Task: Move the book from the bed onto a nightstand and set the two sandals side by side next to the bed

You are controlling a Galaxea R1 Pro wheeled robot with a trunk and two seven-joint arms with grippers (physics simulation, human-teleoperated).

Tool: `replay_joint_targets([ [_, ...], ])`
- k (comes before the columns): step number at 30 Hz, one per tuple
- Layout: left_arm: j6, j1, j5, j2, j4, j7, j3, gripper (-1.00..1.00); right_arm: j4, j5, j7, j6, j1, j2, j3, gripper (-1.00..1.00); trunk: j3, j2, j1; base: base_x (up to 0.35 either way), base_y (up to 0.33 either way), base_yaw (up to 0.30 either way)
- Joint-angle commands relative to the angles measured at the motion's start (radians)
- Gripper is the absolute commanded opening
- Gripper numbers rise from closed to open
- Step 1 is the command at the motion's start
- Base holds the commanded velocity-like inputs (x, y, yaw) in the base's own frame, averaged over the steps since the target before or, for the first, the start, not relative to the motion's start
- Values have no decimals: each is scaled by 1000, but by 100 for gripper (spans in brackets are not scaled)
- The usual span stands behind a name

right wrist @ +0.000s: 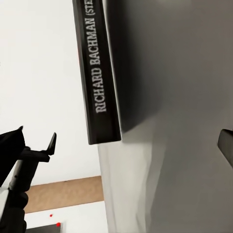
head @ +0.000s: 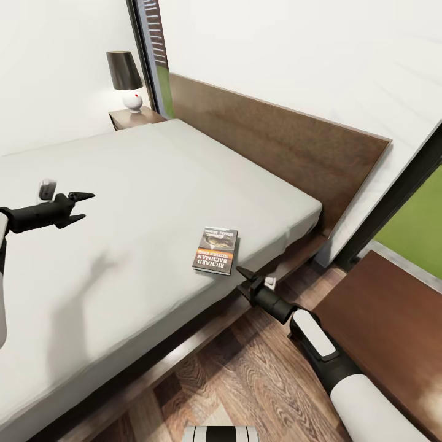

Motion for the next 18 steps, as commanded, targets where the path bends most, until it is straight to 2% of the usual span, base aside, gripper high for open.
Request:
replay_joint_targets([
  [1, 5, -1, -8, 0, 0, -8, 4, 100, 0, -5, 1, 1, -1, 0, 2, 100, -1, 0, 0, 0, 0, 0],
  [18, 5, -1, -8, 10, 1, -8, 4, 100, 1, -4, 1, 1, -1, 5, 3, 100, -1, 0, 0, 0, 0, 0],
])
